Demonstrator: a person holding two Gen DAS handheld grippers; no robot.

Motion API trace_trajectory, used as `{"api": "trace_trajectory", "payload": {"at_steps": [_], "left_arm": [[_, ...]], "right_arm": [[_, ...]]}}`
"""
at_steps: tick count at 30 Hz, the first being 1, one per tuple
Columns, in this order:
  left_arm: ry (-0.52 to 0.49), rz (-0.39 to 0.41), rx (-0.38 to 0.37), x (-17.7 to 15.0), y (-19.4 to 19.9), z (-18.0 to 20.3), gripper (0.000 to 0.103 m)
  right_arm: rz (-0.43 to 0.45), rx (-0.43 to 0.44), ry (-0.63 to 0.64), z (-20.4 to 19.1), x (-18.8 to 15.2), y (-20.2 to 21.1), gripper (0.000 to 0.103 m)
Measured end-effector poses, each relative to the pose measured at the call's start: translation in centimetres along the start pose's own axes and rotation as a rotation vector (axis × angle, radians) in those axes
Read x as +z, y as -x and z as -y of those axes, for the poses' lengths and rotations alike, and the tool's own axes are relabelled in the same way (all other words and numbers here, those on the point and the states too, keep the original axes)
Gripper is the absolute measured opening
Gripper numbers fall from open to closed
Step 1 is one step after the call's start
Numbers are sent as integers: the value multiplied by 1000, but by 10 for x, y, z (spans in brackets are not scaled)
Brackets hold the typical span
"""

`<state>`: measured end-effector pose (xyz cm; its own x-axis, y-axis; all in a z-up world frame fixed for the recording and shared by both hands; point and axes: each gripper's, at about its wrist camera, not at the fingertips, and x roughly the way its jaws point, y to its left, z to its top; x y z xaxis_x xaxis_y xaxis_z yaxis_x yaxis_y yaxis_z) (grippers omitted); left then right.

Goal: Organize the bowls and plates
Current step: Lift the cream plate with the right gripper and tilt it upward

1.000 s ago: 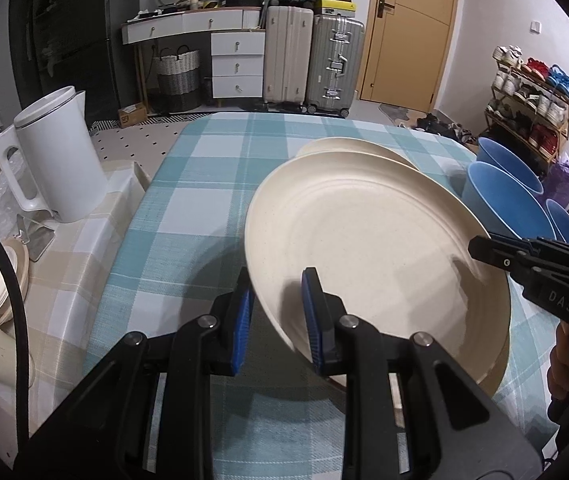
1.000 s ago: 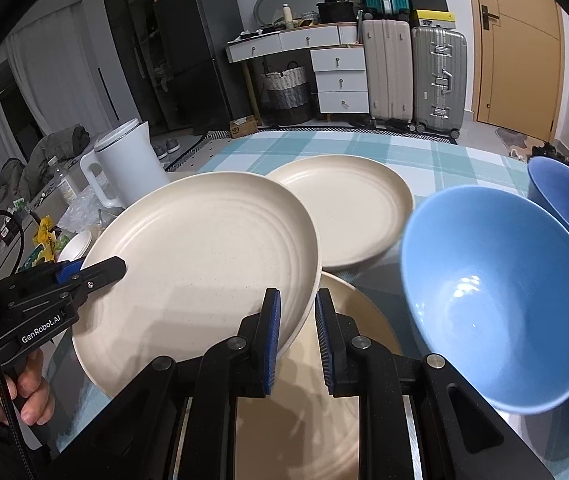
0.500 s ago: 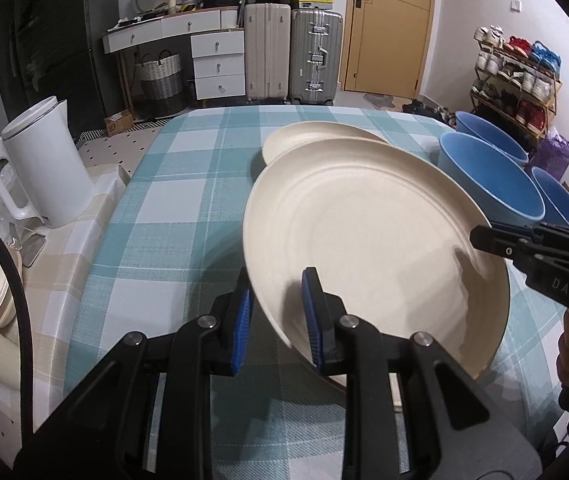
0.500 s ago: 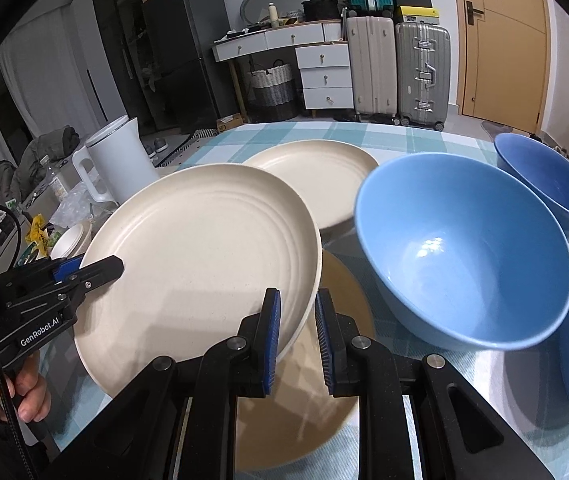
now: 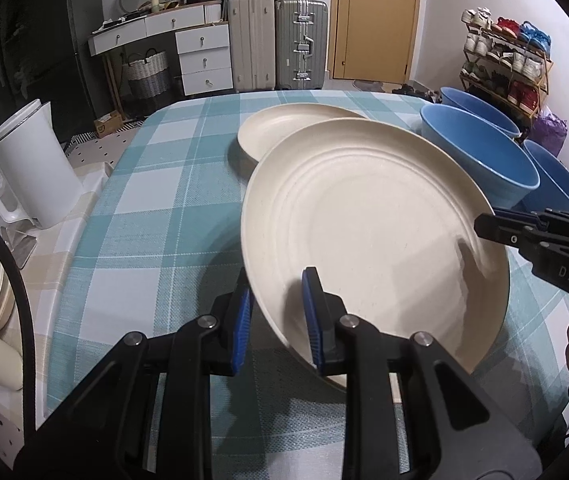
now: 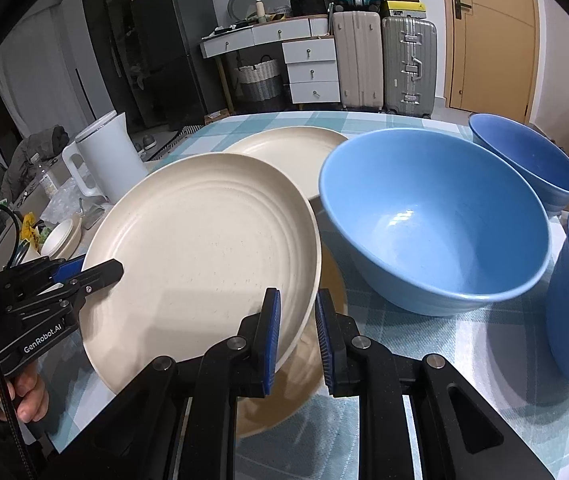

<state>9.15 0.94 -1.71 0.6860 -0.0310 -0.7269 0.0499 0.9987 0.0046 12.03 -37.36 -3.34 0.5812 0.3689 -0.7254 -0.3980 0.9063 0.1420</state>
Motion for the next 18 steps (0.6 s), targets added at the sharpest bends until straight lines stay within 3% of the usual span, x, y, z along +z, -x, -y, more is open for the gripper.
{"api": "trace_trajectory", "payload": {"at_steps": [18], "left_arm": [[-75,-50,16,-6,-18,19,22]], "right_arm": [[-57,-36,-18,9,-15,-8,19]]}}
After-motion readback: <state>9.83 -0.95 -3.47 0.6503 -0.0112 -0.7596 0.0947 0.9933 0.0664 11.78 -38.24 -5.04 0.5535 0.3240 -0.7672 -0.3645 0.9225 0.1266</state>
